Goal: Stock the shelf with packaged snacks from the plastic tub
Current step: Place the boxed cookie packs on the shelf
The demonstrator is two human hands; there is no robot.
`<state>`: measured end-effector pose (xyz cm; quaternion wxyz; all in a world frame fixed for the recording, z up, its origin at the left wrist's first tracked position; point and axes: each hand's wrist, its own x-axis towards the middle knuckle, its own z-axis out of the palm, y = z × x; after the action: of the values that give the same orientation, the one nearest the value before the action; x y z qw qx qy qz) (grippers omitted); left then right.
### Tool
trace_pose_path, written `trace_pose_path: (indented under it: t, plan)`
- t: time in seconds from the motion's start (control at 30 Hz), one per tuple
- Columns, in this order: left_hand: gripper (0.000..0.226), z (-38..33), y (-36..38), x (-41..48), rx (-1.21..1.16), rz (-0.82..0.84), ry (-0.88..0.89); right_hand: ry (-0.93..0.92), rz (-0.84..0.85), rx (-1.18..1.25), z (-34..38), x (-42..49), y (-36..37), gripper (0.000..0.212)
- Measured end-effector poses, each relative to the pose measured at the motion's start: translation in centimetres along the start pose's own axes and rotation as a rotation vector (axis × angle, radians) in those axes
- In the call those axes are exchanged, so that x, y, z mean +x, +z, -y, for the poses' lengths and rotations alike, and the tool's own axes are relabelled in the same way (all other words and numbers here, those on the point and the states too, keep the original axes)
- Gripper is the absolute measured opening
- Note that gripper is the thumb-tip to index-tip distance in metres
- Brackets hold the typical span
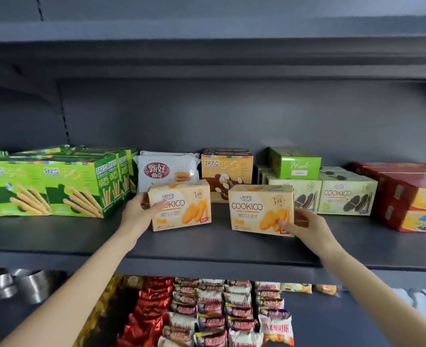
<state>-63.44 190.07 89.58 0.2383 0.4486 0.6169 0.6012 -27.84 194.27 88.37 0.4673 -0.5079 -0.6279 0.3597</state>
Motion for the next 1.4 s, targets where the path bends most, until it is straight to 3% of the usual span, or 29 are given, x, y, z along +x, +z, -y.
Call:
trace_pose_path:
  t: [0.27, 0.6, 0.83, 1.07, 1.4]
  plan:
    - [0.055, 2.9, -2.3, 2.0, 0.113, 0.165, -0.014, -0.012, -0.037, -0.084, 1.0, 4.0, 7.0, 0.063]
    - [0.063, 4.3, -2.9, 2.5, -0.002, -0.028, 0.009, -0.036, -0.066, -0.031, 0.4, 5.9, 9.2, 0.06]
    - [0.063, 3.4, -3.0, 1.8, 0.025, -0.031, 0.002, -0.035, -0.051, -0.074, 0.5, 5.5, 8.7, 0.063]
    - [0.058, 1.5, -3.4, -1.9, 0.019, 0.058, 0.011, -0.04, 0.037, -0.035, 1.4, 1.0, 4.5, 0.047]
    - [0.051, -3.1, 0.9, -11.8, -0.026, 0.188, 0.189, -0.122, 0.105, -0.043, 0.8, -8.4, -8.1, 0.056]
